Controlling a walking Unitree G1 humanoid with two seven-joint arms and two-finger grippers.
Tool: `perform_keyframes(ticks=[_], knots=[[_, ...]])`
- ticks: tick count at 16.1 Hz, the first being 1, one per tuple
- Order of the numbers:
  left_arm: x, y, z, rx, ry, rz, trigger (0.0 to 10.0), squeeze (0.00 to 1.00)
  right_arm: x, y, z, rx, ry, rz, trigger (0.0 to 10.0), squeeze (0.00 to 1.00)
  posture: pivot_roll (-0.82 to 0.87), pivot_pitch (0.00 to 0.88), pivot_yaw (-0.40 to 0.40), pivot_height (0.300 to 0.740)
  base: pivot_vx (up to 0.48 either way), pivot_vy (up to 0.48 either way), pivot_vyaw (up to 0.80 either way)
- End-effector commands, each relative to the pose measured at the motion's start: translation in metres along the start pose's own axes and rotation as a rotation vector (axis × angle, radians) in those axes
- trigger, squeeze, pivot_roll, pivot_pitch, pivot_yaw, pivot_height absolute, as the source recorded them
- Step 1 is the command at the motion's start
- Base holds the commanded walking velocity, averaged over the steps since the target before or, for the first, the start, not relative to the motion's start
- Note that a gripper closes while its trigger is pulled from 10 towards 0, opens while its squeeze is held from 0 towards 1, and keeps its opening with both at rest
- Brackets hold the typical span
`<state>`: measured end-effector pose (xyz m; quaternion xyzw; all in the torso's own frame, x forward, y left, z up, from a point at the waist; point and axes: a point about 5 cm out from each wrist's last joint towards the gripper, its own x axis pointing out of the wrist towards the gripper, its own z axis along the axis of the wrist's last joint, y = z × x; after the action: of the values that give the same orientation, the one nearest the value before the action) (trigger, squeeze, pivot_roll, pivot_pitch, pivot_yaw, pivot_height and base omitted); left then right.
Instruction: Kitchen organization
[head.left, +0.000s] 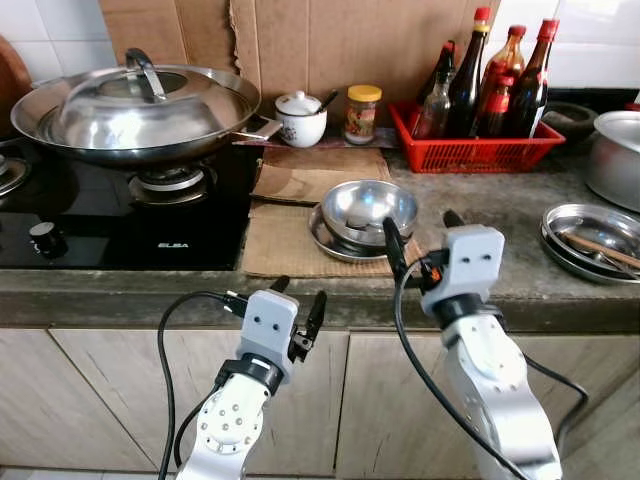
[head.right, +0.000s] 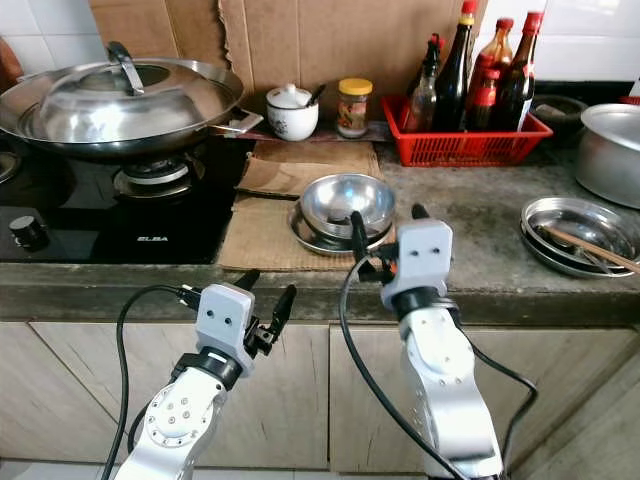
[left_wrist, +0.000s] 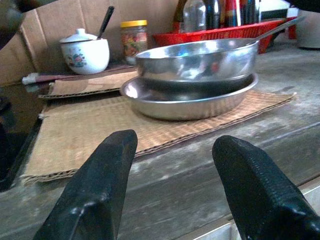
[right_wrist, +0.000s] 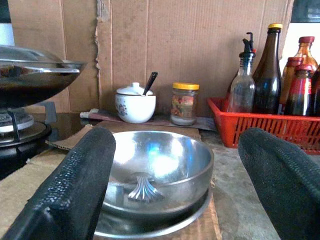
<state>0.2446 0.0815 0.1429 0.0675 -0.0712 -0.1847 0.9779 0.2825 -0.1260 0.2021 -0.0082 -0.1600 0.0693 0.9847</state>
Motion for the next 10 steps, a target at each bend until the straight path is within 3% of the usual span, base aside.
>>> perform_keyframes(ticks=[1,10], knots=[[0.000,-0.002,0.002,-0.004,-0.011,-0.009,10.0,0.00,0.003,0.002,-0.001,0.000,-0.004,0.003,10.0,0.00,0.04,0.000,-0.030,0.740,0.000,0.000,0.00],[-0.003,-0.009,0.006,-0.037,-0.031,-0.026,10.0,0.00,0.024,0.018,-0.020,0.066,0.069,0.017,10.0,0.00,0.05,0.000,-0.047,0.740,0.000,0.000,0.00]])
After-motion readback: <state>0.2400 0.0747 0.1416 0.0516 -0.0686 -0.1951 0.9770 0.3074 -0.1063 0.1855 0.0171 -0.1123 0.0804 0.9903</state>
